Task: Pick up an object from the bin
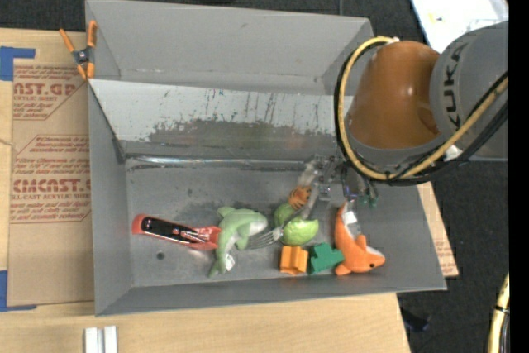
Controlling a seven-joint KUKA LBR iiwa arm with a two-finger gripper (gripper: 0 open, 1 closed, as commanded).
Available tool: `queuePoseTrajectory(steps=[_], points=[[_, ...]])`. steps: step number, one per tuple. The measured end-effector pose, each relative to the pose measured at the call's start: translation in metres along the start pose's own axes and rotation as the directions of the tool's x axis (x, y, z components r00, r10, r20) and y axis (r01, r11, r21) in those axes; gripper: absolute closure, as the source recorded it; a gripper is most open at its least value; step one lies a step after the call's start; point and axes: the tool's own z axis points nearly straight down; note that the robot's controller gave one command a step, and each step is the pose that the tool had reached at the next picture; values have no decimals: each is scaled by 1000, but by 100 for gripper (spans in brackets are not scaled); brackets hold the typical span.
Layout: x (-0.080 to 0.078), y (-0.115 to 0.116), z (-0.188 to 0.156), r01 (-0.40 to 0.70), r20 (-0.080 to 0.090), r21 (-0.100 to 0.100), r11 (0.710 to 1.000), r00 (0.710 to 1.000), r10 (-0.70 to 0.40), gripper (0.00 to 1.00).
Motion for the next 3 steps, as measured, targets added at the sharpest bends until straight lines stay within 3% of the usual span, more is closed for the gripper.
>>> queuePoseTrajectory(steps=[1, 2, 3], points=[[17, -15, 63, -20, 10, -5, 1000, 1000, 20, 100], [12, -25, 93, -174, 3, -5, 985, 985, 174, 100], [30, -32, 29, -89, -6, -2, 996, 996, 89, 100]])
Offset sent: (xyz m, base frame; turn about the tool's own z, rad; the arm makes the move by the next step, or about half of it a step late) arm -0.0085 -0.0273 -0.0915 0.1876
